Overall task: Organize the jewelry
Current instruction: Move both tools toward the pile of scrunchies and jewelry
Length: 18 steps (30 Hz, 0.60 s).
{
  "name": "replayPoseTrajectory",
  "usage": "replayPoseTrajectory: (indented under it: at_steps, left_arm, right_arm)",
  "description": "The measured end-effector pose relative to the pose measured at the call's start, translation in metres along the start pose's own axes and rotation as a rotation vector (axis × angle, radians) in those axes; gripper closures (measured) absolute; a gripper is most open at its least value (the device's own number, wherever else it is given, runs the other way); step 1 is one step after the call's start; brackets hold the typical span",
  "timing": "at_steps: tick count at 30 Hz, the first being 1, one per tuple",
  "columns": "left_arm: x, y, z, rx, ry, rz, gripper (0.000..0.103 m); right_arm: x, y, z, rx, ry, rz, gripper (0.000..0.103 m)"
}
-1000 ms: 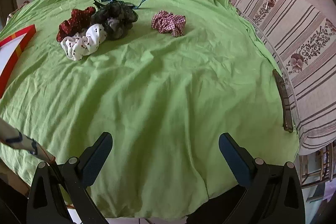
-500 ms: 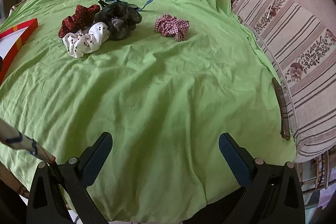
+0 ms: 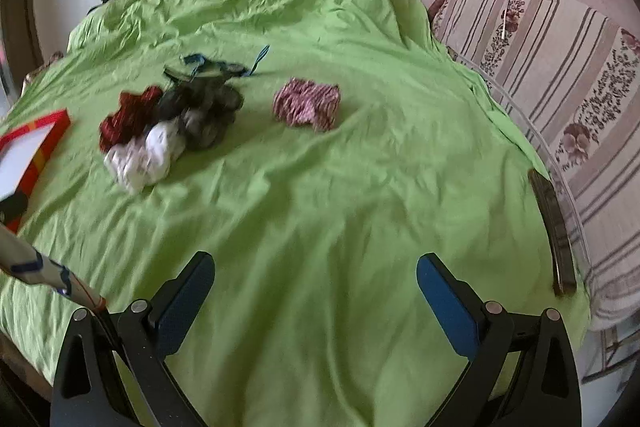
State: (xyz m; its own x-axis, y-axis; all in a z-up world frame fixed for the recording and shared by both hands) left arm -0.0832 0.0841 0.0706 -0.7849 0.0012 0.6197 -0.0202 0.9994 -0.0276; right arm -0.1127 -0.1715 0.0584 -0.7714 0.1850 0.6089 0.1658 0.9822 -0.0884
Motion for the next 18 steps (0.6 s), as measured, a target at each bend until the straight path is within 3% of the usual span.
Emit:
replayPoseTrajectory:
  at_steps: [2,6,16,18]
  left_arm:
    - [-0.012,-0.001,-0.005,0.033,0.041,0.052,0.0]
    - [-0.031,-0.01,-0.02,0.02,0.07,0.077,0.0]
    - [-0.037,-0.041,-0.049,-0.115,0.011,0.11,0.003]
    - [-0.042,-0.049,-0.054,-0.132,0.004,0.145,0.011]
  right_arm:
    - [-0.008,-0.006,-0.007,-0.012,-0.006,-0.015,0.004]
    - [-0.025,-0.013,-0.021,-0.024,-0.015,-0.041,0.008]
    - [-0.054,-0.019,-0.036,-0.059,-0.015,-0.083,0.009]
    - [-0.06,-0.019,-0.038,-0.064,-0.021,-0.096,0.009]
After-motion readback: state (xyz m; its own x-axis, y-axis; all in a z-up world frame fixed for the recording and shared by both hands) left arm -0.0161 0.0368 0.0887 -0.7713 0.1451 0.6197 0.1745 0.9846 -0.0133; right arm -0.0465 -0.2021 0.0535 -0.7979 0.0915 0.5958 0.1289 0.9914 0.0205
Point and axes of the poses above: each gripper's, at about its wrist camera, not at the fingertips, and x roughly against the way its jaws point, y to its left, z to its underside, the point moved 3 cm from there along -x, roughly the way its jaws point, and after that the axes turned 12 degrees about -y, right-handed, at the moved point
